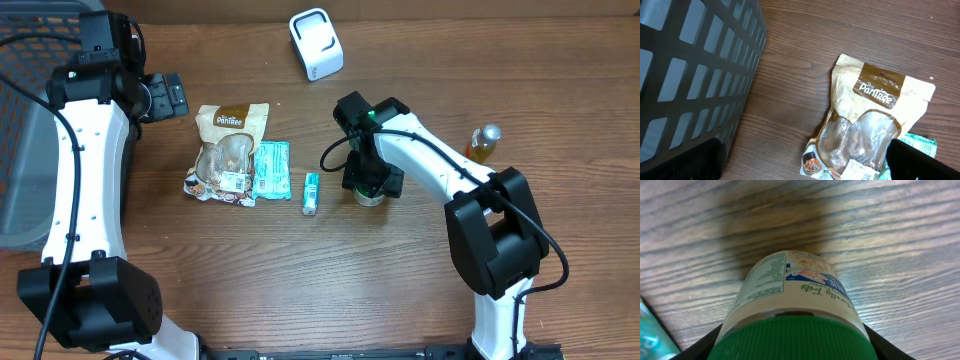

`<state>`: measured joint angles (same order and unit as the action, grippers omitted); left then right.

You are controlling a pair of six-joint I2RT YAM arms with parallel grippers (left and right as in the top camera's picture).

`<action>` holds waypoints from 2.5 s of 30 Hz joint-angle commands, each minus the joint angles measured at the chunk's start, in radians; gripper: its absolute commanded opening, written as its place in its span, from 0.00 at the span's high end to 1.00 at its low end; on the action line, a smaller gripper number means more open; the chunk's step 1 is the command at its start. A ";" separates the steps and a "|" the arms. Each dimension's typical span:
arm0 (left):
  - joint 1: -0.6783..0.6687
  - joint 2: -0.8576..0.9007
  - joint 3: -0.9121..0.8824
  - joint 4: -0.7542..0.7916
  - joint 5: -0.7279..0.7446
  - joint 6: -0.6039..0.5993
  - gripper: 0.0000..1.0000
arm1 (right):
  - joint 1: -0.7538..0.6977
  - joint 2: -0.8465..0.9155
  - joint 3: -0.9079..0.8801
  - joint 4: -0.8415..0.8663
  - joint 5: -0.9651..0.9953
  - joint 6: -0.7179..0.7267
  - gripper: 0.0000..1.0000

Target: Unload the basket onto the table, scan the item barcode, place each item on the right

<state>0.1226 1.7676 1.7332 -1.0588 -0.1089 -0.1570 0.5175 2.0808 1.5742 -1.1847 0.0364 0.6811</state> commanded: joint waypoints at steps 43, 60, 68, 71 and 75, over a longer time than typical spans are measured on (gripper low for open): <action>0.008 -0.002 0.015 0.000 -0.013 0.004 0.00 | -0.002 0.008 -0.004 0.054 0.015 -0.035 0.19; 0.008 -0.002 0.015 0.000 -0.013 0.004 0.00 | -0.002 0.008 -0.005 0.054 0.015 -0.035 0.19; 0.008 -0.002 0.015 0.000 -0.013 0.004 0.00 | -0.002 0.008 -0.009 0.063 0.015 -0.036 0.19; 0.008 -0.002 0.015 0.000 -0.014 0.004 0.00 | -0.002 0.008 -0.035 0.093 0.015 -0.036 0.19; 0.008 -0.002 0.015 0.000 -0.013 0.004 0.00 | -0.002 0.008 -0.064 0.121 0.014 -0.036 0.20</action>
<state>0.1226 1.7676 1.7332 -1.0588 -0.1089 -0.1570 0.5171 2.0846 1.5284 -1.0706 0.0349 0.6506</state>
